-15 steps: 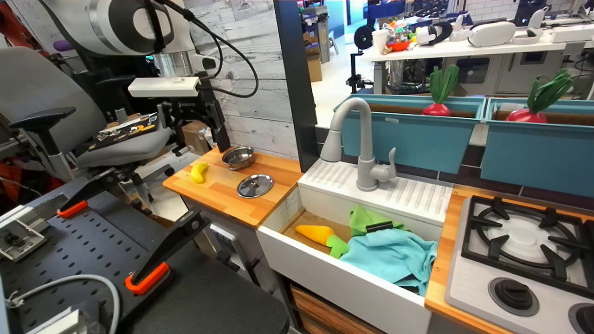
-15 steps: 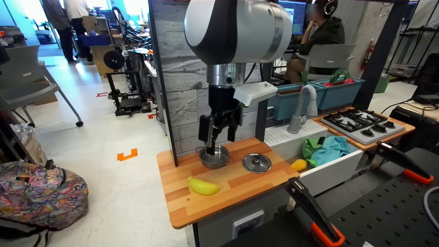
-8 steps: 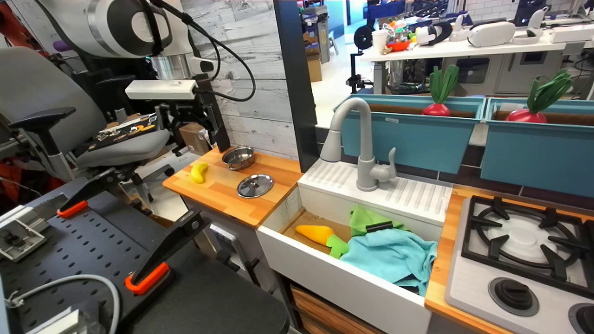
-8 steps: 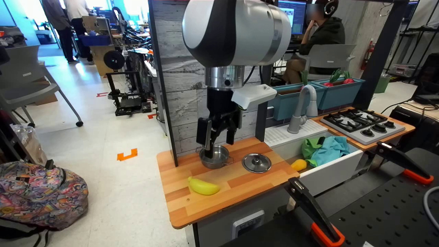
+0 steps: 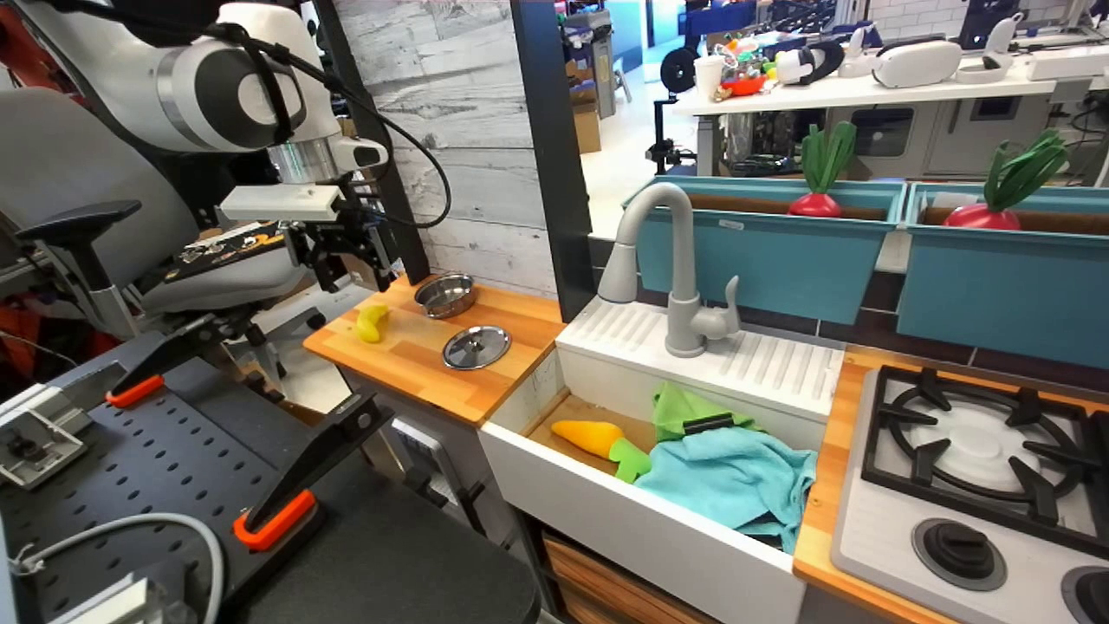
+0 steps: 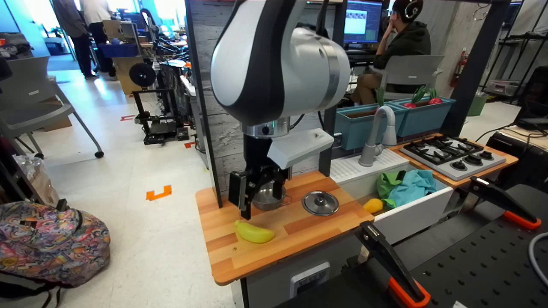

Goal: Put the banana in the pot

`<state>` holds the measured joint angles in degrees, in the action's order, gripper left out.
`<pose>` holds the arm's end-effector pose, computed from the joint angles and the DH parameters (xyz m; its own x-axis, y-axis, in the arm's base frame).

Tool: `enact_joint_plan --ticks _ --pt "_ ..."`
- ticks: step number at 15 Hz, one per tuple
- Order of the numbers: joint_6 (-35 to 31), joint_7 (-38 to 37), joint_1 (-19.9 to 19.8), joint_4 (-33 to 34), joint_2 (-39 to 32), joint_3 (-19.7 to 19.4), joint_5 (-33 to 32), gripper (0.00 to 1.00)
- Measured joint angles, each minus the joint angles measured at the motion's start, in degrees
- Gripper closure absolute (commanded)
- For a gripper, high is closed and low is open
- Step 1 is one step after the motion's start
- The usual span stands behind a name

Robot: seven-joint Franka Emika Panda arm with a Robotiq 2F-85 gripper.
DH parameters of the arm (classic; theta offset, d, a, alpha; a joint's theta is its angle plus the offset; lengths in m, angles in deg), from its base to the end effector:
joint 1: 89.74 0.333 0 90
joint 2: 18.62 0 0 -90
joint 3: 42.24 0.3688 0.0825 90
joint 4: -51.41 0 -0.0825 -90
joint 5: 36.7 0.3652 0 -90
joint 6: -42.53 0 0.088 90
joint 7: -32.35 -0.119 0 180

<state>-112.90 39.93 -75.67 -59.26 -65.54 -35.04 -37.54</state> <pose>0.5844 0.2244 0.0997 0.8869 0.4615 -0.0208 0.4581 -0.8844 -0.0894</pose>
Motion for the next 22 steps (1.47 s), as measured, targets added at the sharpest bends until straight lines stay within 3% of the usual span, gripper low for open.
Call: enact_joint_plan --ticks 7,8,10,18,22 --pt "-0.62 -6.51 5.49 6.92 -7.59 -4.02 -2.89 0.0" --pt "-0.49 -6.61 5.73 7.99 -8.56 -4.12 -3.25 0.24" --pt "0.53 -6.65 6.21 10.14 -10.27 -4.22 -3.88 0.34" --pt "4.64 -6.84 7.46 15.76 -13.52 -4.75 -5.33 0.95" --pt "5.6 -6.87 7.46 16.45 -13.49 -4.53 -5.33 0.93"
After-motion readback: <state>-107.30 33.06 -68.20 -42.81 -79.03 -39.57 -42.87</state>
